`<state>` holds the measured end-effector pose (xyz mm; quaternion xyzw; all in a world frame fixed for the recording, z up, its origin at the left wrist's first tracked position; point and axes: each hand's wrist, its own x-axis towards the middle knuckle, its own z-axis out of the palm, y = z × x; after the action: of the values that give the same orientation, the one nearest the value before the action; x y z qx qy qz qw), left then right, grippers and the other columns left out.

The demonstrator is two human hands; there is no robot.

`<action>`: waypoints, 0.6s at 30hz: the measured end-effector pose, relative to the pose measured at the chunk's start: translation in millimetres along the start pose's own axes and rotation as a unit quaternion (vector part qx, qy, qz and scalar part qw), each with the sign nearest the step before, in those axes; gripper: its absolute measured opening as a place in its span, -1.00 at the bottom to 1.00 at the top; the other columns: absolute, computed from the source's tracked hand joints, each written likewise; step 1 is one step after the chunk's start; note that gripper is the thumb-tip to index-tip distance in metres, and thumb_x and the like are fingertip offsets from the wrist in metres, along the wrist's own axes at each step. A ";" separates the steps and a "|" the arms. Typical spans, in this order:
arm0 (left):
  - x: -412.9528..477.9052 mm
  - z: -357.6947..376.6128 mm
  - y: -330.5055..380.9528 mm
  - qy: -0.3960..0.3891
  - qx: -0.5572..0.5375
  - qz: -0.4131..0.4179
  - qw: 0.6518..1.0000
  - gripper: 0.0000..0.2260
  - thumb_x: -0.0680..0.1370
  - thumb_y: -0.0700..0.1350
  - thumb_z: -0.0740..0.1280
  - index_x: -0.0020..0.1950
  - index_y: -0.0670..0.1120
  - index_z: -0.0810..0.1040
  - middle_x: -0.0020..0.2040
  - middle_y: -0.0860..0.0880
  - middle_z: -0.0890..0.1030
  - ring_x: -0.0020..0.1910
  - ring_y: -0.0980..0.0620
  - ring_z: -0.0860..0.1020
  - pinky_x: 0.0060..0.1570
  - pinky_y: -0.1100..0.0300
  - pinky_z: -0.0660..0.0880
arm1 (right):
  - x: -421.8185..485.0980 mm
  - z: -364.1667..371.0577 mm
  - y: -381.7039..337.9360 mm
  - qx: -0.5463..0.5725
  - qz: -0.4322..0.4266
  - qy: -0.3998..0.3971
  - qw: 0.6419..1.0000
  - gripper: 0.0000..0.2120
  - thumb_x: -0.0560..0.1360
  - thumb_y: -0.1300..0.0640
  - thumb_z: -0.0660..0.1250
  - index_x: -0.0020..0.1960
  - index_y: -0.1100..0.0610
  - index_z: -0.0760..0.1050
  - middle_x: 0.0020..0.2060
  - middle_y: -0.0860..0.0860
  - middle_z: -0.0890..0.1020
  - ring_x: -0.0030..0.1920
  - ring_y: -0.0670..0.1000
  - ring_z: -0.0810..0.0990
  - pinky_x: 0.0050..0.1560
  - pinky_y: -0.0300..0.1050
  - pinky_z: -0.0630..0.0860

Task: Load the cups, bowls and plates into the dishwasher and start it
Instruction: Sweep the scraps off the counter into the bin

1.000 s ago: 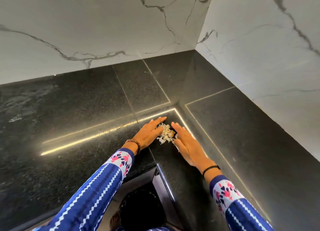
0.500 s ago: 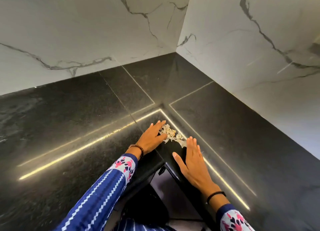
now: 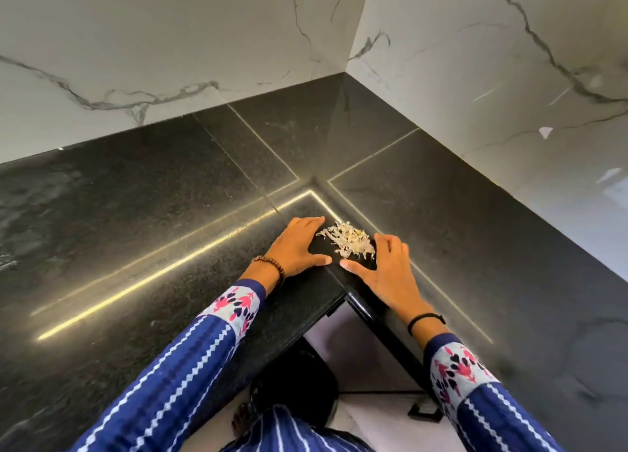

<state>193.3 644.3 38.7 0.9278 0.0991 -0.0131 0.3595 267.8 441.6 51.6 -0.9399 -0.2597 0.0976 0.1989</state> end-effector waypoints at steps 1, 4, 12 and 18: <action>3.8 -0.3 -1.5 -0.004 0.015 0.004 1.000 -0.20 0.45 0.07 0.49 0.56 -0.14 0.19 0.48 -0.08 0.31 0.45 -0.06 0.22 0.41 0.13 0.20 | 1.5 -2.5 -2.6 0.006 0.007 -0.013 1.000 -0.16 0.41 -0.37 0.39 0.43 0.20 0.31 0.32 0.06 0.32 0.35 0.09 0.25 0.38 0.03 0.34; 20.5 -2.3 2.1 -0.010 0.042 0.019 0.999 -0.22 0.42 0.06 0.51 0.53 -0.16 0.25 0.36 -0.11 0.35 0.34 -0.08 0.30 0.32 0.09 0.31 | 14.3 -6.8 -10.0 0.036 0.033 -0.054 0.997 -0.22 0.40 -0.27 0.48 0.39 0.22 0.35 0.22 0.03 0.26 0.32 0.10 0.29 0.25 -0.09 0.33; 57.6 -1.6 15.3 -0.054 0.033 0.078 0.995 -0.55 0.47 -0.22 0.46 0.35 -0.17 0.51 0.17 -0.19 0.45 0.12 -0.12 0.48 0.13 0.02 0.42 | 39.2 -1.8 -27.1 0.056 0.013 -0.075 0.996 -0.66 0.49 0.01 0.49 0.18 0.09 0.51 0.04 0.04 0.37 -0.01 0.01 0.45 -0.03 -0.19 0.34; 63.7 17.4 22.7 0.007 0.019 0.088 0.996 -0.77 0.48 -0.32 0.37 0.12 -0.20 0.66 -0.02 -0.22 0.54 -0.05 -0.19 0.55 -0.02 -0.10 0.51 | 48.3 7.2 -31.0 0.016 0.035 -0.025 0.999 -0.79 0.56 0.18 0.39 0.17 0.22 0.52 0.12 0.13 0.47 0.01 0.05 0.46 -0.11 -0.25 0.23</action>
<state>260.9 627.4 34.8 0.9395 0.0196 0.0232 0.3413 292.7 493.7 54.3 -0.9423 -0.2300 0.1324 0.2042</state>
